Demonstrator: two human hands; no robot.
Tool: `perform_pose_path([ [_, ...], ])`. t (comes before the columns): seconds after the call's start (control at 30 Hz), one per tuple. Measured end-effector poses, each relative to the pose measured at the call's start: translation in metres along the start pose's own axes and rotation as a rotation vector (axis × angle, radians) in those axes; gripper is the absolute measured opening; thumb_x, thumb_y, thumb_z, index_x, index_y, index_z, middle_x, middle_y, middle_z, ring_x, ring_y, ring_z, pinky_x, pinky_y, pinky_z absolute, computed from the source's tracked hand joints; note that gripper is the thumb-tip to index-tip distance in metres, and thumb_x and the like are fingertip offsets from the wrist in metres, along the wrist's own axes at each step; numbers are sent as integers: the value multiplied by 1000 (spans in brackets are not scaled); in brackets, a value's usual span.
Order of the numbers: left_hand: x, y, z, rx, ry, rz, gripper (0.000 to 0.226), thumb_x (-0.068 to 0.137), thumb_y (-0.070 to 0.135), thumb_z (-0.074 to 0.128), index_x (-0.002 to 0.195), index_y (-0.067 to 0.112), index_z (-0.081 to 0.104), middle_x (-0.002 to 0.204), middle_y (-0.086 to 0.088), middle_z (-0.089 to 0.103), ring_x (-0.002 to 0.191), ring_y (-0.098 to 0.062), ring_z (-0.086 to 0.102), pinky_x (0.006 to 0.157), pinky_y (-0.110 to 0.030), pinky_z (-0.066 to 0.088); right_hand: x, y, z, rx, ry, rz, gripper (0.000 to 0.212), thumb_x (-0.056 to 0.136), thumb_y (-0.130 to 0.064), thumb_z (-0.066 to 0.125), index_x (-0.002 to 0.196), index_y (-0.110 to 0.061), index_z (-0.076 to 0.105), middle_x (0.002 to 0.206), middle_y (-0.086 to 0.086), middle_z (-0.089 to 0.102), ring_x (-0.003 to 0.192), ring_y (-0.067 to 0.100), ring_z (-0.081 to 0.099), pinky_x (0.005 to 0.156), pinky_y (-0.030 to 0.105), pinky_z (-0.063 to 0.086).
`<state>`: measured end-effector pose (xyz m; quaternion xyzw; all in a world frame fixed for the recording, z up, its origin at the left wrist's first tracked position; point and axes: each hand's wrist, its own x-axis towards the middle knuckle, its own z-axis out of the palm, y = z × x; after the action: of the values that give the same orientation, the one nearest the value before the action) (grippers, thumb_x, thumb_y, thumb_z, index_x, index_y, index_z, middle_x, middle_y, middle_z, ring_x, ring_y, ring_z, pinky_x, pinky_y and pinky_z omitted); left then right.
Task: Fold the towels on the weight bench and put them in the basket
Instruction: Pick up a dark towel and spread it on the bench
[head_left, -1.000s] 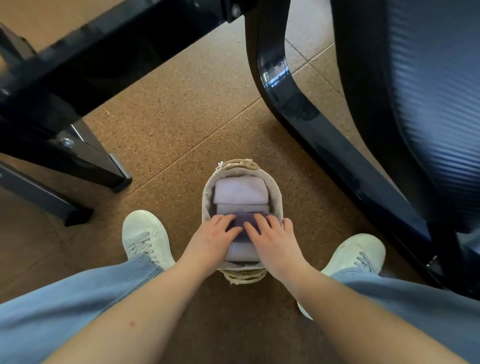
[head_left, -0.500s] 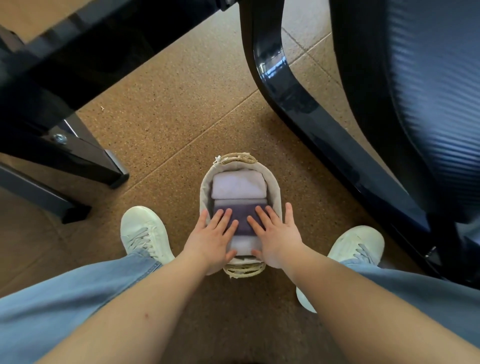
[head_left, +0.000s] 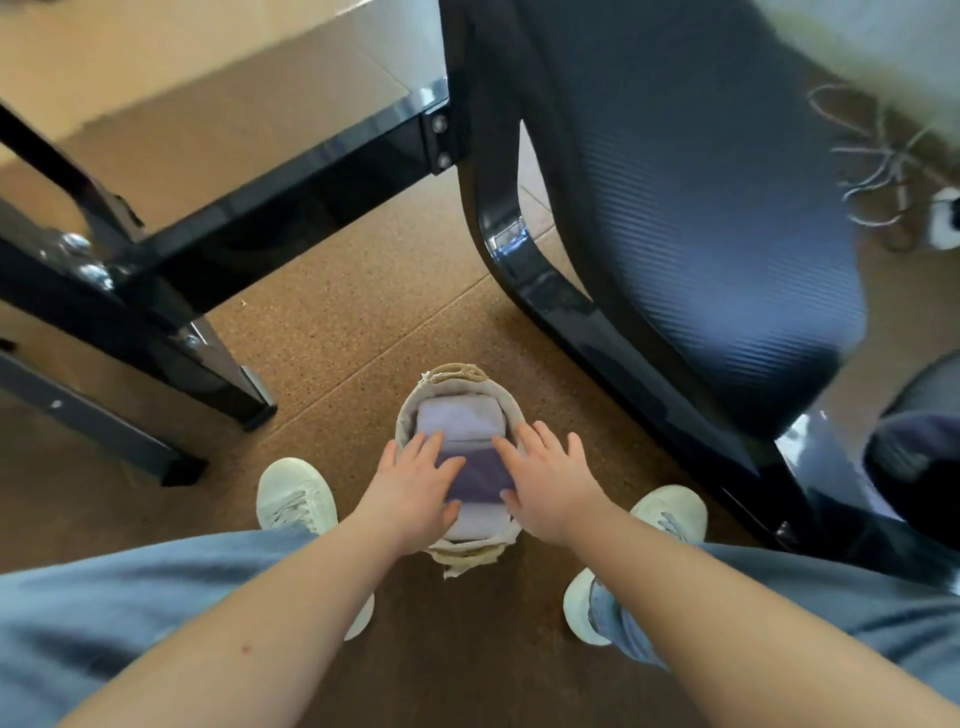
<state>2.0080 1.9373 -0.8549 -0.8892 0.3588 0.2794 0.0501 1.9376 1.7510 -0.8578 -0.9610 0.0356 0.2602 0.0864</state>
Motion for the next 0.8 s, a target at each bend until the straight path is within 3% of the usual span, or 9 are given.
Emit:
perform_pose_path([
  [0.13, -16, 13, -38, -43, 125, 0, 61, 101, 50, 46, 157, 33, 29, 169, -7, 15, 156, -26, 13, 126, -50, 13, -28, 2, -38, 2, 124, 10, 73, 103, -49, 50, 162, -33, 9, 172, 6, 6, 158, 32, 6, 123, 60, 17],
  [0.27, -29, 31, -80, -85, 266, 37, 63, 98, 46, 54, 156, 33, 33, 164, -2, 27, 149, -24, 30, 122, -45, 29, -58, 8, -77, 27, 226, 29, 73, 104, -45, 50, 162, -31, 10, 172, 7, 5, 158, 31, 8, 118, 55, 31],
  [0.4, -41, 59, -119, -102, 365, 60, 62, 98, 41, 58, 155, 33, 34, 163, 1, 29, 148, -23, 32, 119, -44, 36, -90, 20, -113, 31, 354, 68, 72, 103, -46, 50, 162, -30, 14, 171, 8, 12, 155, 33, 19, 114, 54, 37],
  [0.53, -45, 87, -154, -106, 476, 179, 61, 95, 37, 61, 152, 33, 38, 156, 3, 39, 139, -21, 43, 111, -41, 46, -125, 37, -149, 23, 455, 115, 69, 102, -46, 50, 162, -29, 19, 170, 9, 17, 152, 32, 25, 112, 52, 40],
  [0.8, -46, 161, -230, -190, 594, 420, 55, 95, 33, 60, 149, 25, 47, 146, 2, 49, 129, -22, 52, 103, -45, 51, -197, 84, -211, -10, 586, 251, 67, 102, -43, 50, 161, -29, 22, 168, 8, 23, 152, 30, 26, 114, 52, 37],
])
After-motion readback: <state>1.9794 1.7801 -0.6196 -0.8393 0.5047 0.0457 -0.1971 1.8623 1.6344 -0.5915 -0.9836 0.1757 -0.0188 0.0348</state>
